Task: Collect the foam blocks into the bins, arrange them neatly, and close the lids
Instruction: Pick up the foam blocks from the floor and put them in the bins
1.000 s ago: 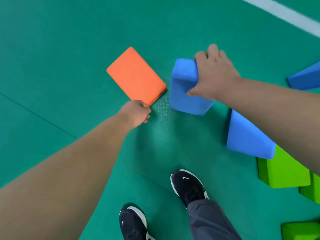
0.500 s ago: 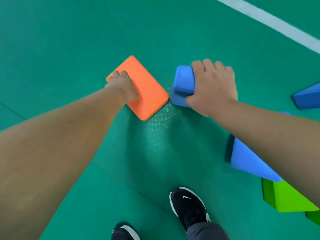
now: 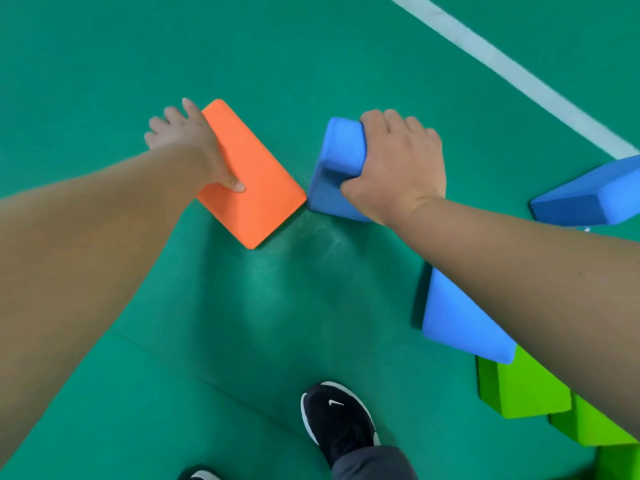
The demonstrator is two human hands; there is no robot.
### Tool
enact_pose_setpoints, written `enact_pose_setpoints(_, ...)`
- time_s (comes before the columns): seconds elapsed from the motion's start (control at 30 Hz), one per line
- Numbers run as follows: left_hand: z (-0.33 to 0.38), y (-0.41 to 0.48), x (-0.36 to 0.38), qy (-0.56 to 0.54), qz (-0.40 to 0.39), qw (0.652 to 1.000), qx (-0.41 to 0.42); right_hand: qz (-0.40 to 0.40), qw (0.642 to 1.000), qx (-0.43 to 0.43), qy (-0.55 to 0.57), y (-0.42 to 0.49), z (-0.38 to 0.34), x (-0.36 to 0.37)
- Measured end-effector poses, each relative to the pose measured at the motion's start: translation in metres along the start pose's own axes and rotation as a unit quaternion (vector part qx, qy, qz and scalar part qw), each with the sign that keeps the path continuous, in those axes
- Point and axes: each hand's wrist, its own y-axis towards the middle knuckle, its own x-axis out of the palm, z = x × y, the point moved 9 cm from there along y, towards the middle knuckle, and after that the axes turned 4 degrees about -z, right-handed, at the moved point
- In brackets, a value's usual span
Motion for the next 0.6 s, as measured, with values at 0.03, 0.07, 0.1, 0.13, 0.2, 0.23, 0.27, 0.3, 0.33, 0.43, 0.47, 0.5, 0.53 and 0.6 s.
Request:
enact_pose_setpoints(0.03,0.000,-0.008,-0.004,0.006,0.022,1.000,0.006,0.001,1.000,0.003,-0.003,0.003,0.001,-0.002)
enact_pose_setpoints(0.07,0.000,-0.016,-0.005,0.009,0.043,0.999,0.011,0.000,1.000,0.005,-0.006,0.005,0.001,-0.003)
enact_pose_setpoints(0.1,-0.002,-0.026,-0.006,0.006,0.064,0.998,0.013,-0.001,1.000,0.007,-0.009,0.007,-0.001,-0.003)
enact_pose_setpoints(0.13,-0.007,-0.034,-0.008,-0.001,0.083,0.996,0.010,-0.003,1.000,0.009,-0.011,0.007,-0.003,-0.004)
enact_pose_setpoints(0.2,-0.022,-0.049,-0.012,-0.021,0.111,0.994,-0.003,-0.001,1.000,0.015,-0.015,0.002,-0.007,-0.004)
enact_pose_setpoints(0.23,-0.032,-0.055,-0.013,-0.031,0.111,0.993,-0.012,0.001,1.000,0.018,-0.018,-0.002,-0.009,-0.004)
enact_pose_setpoints(0.27,-0.043,-0.060,-0.012,-0.045,0.099,0.994,-0.021,0.002,1.000,0.020,-0.023,-0.008,-0.011,-0.002)
enact_pose_setpoints(0.3,-0.055,-0.066,-0.008,-0.068,0.078,0.994,-0.032,0.002,0.999,0.022,-0.028,-0.013,-0.014,-0.001)
enact_pose_setpoints(0.33,-0.066,-0.073,-0.001,-0.096,0.053,0.993,-0.043,0.003,0.999,0.025,-0.035,-0.018,-0.016,-0.001)
enact_pose_setpoints(0.43,-0.093,-0.103,0.022,-0.189,0.007,0.979,-0.071,0.003,0.998,0.038,-0.056,-0.023,-0.025,-0.006)
enact_pose_setpoints(0.47,-0.102,-0.114,0.033,-0.228,0.000,0.970,-0.080,-0.001,0.997,0.043,-0.061,-0.024,-0.030,-0.007)
enact_pose_setpoints(0.5,-0.110,-0.125,0.043,-0.270,-0.006,0.959,-0.085,-0.004,0.997,0.050,-0.067,-0.025,-0.036,-0.008)
enact_pose_setpoints(0.53,-0.118,-0.136,0.053,-0.314,-0.010,0.945,-0.085,-0.008,0.996,0.059,-0.072,-0.027,-0.044,-0.010)
enact_pose_setpoints(0.6,-0.137,-0.163,0.076,-0.392,-0.018,0.916,-0.080,-0.021,0.993,0.072,-0.090,-0.031,-0.066,-0.013)
